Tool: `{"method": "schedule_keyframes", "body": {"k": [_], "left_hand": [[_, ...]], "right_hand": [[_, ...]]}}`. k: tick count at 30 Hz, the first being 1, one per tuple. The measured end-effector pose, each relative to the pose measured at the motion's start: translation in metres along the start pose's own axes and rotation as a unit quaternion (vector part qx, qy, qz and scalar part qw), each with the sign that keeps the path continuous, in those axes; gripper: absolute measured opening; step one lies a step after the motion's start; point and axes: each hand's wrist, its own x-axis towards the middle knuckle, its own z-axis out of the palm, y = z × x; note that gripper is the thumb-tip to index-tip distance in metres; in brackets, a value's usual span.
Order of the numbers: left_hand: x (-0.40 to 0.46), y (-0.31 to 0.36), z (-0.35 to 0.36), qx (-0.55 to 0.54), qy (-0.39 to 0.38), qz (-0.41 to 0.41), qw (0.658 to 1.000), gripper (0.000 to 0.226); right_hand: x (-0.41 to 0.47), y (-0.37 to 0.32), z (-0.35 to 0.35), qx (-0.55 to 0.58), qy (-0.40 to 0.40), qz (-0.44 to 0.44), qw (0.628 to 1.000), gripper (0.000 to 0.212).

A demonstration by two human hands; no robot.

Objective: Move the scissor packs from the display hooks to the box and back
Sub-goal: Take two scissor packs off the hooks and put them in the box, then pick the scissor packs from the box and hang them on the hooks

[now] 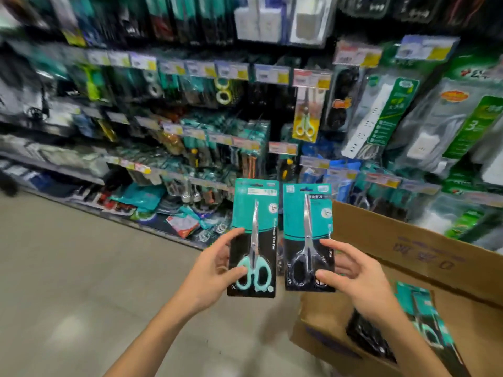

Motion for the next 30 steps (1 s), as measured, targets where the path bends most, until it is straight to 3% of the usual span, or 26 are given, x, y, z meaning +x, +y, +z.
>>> {"method": "schedule_keyframes", "body": {"k": [13, 30], "left_hand": [[0.060, -0.010, -0.099, 0.009, 0.054, 0.042, 0.998, 0.066], [0.307, -0.016, -0.160, 0.081, 0.029, 0.024, 0.996, 0.086]], "right_hand": [[0.093, -0.031, 0.082, -0.034, -0.029, -0.034, 0.998, 0.052], [0.333, -0.029, 0.082, -0.060, 0.033, -0.051, 0.996, 0.047]]}}
